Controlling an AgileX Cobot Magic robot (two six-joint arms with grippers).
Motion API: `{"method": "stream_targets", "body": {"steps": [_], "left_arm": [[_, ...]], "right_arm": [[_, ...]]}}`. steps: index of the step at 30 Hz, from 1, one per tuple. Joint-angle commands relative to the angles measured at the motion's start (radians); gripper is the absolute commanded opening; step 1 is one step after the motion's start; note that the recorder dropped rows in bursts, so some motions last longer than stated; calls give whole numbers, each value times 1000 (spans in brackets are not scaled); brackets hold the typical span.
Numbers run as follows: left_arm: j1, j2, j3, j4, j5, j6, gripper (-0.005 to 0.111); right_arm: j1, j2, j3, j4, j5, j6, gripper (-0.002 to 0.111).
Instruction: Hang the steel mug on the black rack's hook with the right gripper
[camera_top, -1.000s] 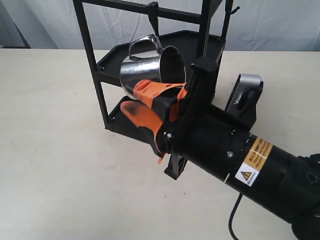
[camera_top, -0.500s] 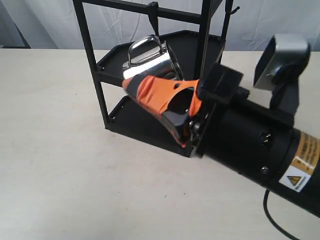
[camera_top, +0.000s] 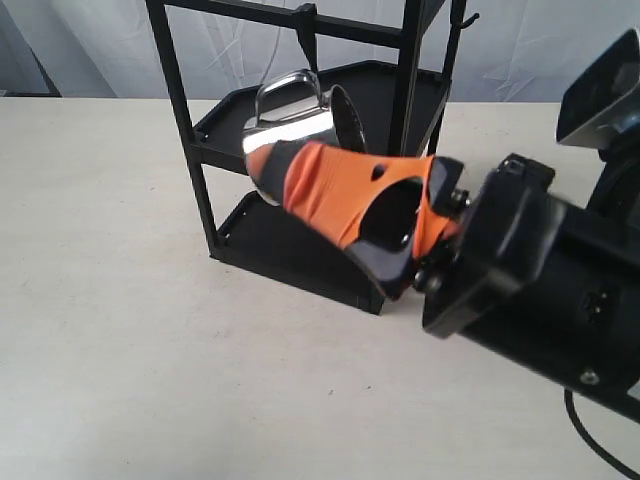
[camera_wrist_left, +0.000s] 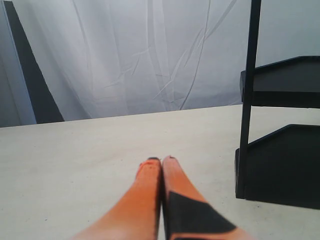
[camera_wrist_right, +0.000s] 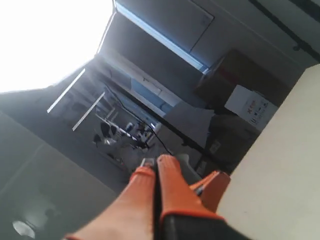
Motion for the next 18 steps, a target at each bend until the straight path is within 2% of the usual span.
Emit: {"method": "stream_targets", "body": {"steps": [1, 5, 8, 12, 18], "left_arm": [[-5, -5, 0, -2, -5, -2, 2], [-5, -5, 0, -2, -5, -2, 2], [-5, -5, 0, -2, -5, -2, 2], [-5, -5, 0, -2, -5, -2, 2], [-5, -5, 0, -2, -5, -2, 2]], "right_arm": [[-4, -57, 4, -67, 43, -184, -1], [-6, -154, 13, -63, 98, -496, -1], [-70, -203, 12, -92, 159, -698, -1], [-257, -254, 12, -78, 310, -722, -1], [-502, -428, 12, -19, 654, -720, -1]]}}
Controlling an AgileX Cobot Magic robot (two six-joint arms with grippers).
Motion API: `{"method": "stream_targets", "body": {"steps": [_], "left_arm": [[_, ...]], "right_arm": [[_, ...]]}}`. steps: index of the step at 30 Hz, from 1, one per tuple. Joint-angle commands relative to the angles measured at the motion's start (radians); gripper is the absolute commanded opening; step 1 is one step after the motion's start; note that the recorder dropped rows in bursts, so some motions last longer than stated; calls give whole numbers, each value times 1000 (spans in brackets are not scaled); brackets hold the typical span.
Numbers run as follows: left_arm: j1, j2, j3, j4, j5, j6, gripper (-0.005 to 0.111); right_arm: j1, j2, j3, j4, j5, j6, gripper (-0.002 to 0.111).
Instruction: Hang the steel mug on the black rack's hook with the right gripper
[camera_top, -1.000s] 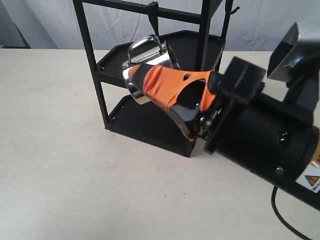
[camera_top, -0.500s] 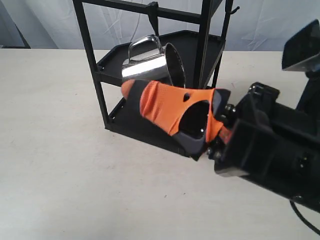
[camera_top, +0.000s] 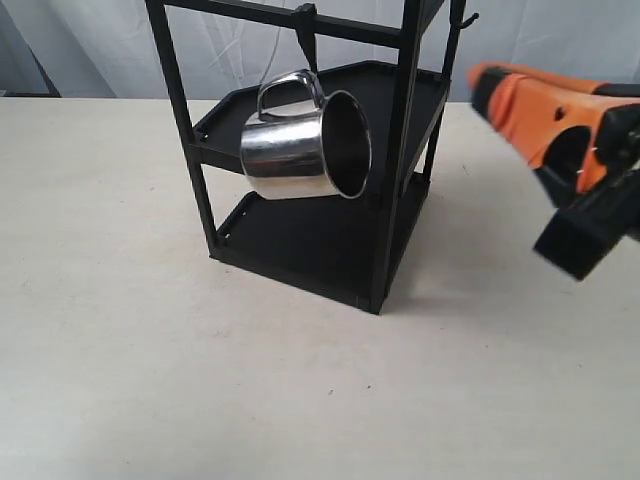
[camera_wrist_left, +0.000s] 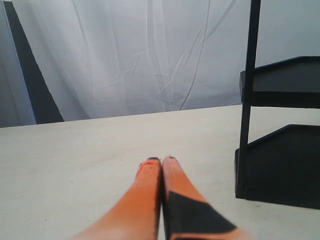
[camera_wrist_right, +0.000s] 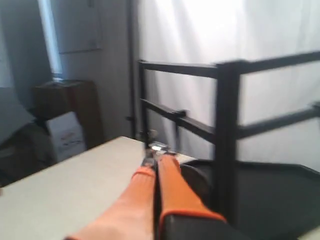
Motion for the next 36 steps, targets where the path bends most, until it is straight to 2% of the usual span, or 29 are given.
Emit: {"method": "stream_targets", "body": {"steps": [1, 7, 14, 17, 24, 36], "left_arm": [[-5, -5, 0, -2, -5, -2, 2], [-5, -5, 0, -2, -5, -2, 2], [-5, -5, 0, -2, -5, -2, 2], [-5, -5, 0, -2, -5, -2, 2], [-5, -5, 0, -2, -5, -2, 2], [-5, -5, 0, -2, -5, -2, 2]], "right_arm": [[-168, -175, 6, 33, 291, -14, -1], [-355, -478, 30, 5, 597, -18, -1], [-617, -720, 224, -31, 647, -19, -1], [-693, -733, 311, -14, 647, -19, -1], [-719, -733, 373, 7, 742, -19, -1], [-719, -733, 373, 26, 743, -19, -1]]}}
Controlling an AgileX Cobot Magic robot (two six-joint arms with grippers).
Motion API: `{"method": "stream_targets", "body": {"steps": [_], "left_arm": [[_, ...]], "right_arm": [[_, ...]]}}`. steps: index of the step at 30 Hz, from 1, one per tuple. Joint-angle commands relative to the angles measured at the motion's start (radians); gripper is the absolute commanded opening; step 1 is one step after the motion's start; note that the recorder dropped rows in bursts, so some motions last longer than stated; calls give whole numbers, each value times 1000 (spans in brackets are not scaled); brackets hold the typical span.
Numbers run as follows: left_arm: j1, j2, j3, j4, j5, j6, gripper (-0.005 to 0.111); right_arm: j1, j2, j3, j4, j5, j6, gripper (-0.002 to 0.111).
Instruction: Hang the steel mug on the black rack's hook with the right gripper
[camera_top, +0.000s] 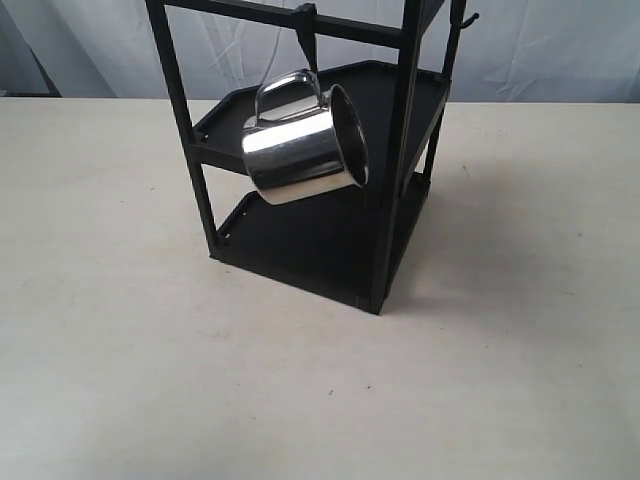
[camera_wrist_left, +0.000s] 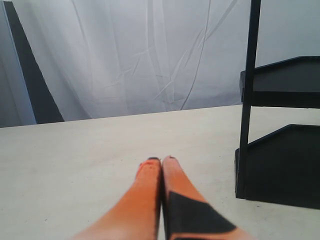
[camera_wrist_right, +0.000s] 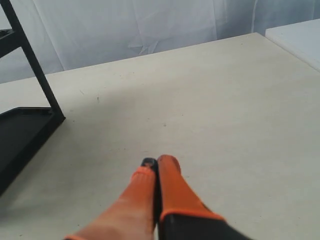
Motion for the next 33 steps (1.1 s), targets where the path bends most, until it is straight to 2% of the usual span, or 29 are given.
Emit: {"method": "stream_targets", "body": {"steps": [1, 33], "left_arm": [[-5, -5, 0, -2, -5, -2, 2], [-5, -5, 0, -2, -5, -2, 2]], "right_arm": [[-6, -7, 5, 0, -6, -5, -1], [-6, -7, 5, 42, -24, -37, -1]]}}
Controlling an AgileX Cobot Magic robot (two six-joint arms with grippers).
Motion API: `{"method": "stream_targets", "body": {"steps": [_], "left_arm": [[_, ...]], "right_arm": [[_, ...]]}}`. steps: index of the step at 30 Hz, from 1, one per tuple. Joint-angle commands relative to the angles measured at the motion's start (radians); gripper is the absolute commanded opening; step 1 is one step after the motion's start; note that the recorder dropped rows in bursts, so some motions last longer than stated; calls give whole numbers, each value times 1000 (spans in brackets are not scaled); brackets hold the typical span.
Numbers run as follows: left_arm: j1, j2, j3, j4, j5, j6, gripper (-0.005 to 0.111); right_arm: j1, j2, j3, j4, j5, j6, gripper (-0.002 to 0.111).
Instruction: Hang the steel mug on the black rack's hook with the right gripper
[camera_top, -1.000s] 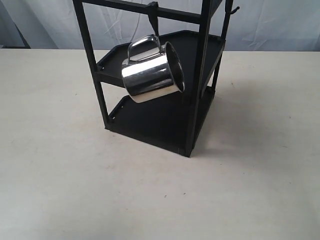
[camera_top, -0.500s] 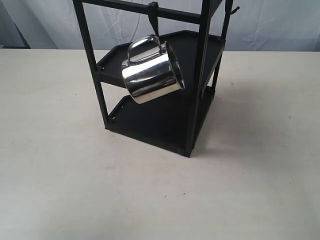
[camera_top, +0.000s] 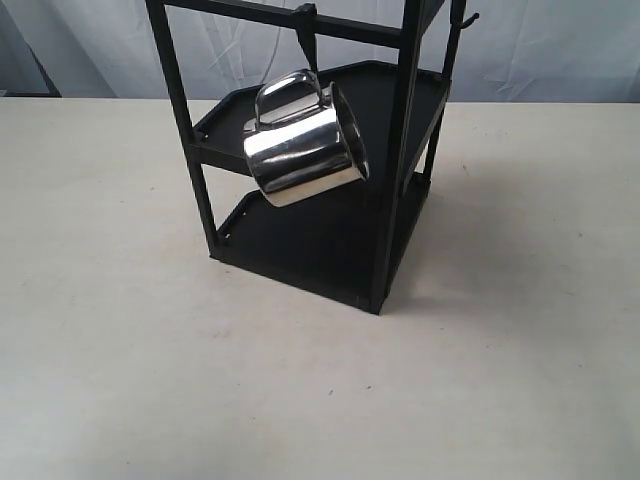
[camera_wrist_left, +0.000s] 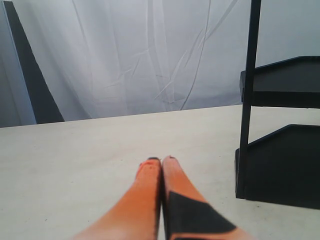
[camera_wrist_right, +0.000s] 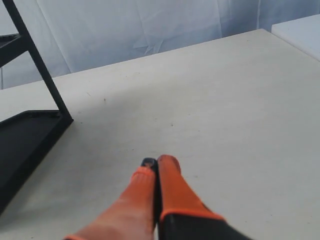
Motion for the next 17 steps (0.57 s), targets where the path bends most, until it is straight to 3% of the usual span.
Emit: {"method": "stream_targets", "body": {"steps": [1, 5, 10, 17], "left_arm": [[-5, -5, 0, -2, -5, -2, 2], [-5, -5, 0, -2, -5, -2, 2], [-5, -5, 0, -2, -5, -2, 2], [-5, -5, 0, -2, -5, -2, 2]], "right_arm": [[-6, -6, 7, -3, -19, -88, -1], [-5, -6, 40, -3, -132, -225, -1], [-3, -6, 40, 5, -132, -327, -1], [-3, -6, 40, 5, -129, -335, -1]]}}
